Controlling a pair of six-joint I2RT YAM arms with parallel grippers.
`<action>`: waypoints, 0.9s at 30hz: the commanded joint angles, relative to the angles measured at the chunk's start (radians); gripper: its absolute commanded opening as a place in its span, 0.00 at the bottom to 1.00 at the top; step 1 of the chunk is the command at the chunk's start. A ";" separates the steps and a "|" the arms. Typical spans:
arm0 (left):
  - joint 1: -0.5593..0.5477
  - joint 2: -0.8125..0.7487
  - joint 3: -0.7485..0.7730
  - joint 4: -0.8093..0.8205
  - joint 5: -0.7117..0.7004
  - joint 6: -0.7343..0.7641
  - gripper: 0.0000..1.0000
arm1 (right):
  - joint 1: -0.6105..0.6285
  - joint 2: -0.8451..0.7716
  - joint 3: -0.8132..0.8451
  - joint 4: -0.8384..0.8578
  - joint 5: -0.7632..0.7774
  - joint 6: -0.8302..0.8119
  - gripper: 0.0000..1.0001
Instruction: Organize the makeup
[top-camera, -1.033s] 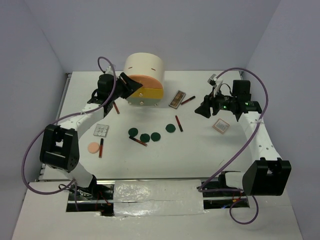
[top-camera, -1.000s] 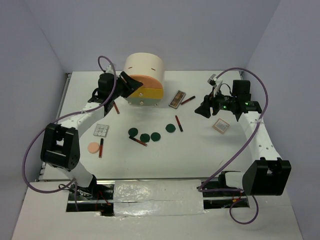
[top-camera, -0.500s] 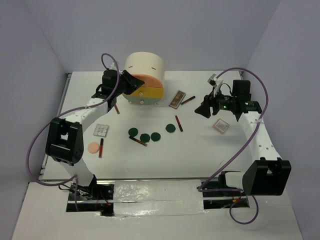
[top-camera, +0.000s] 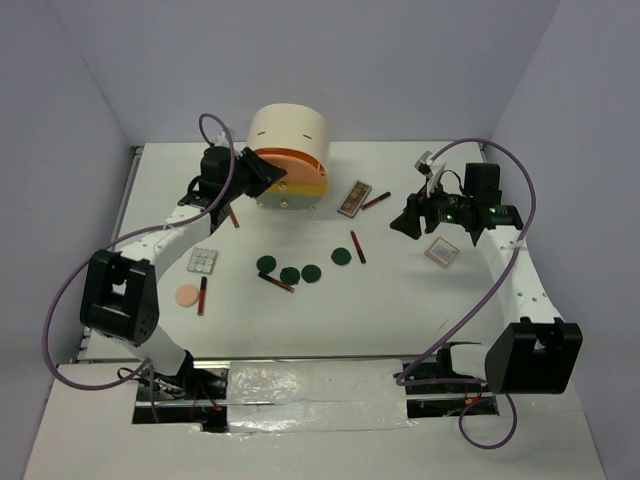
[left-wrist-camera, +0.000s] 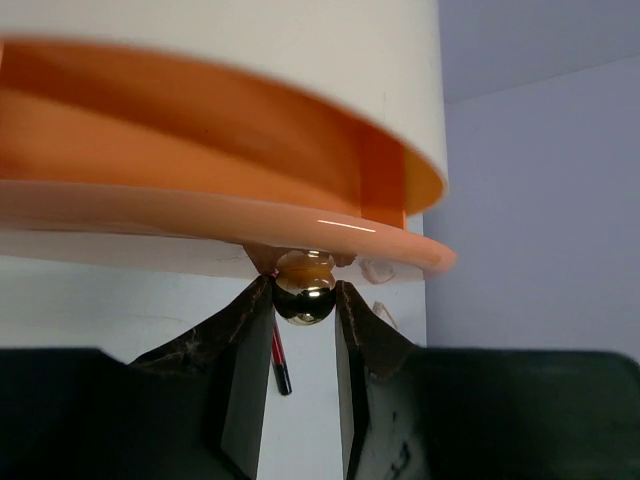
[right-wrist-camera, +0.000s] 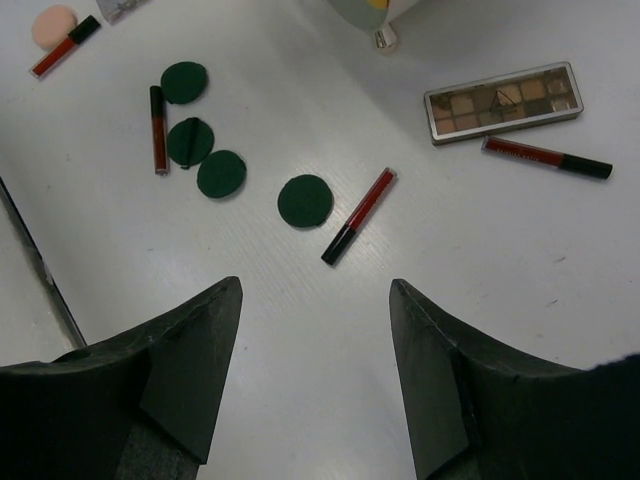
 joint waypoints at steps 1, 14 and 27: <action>-0.015 -0.137 -0.044 0.030 -0.013 0.018 0.22 | -0.003 -0.035 -0.013 0.024 0.022 0.004 0.69; -0.040 -0.357 -0.293 0.033 -0.021 -0.011 0.25 | -0.009 -0.012 -0.029 0.010 0.101 0.002 0.74; -0.040 -0.320 -0.276 0.052 0.002 -0.002 0.76 | -0.010 0.037 0.010 -0.047 0.232 -0.025 0.91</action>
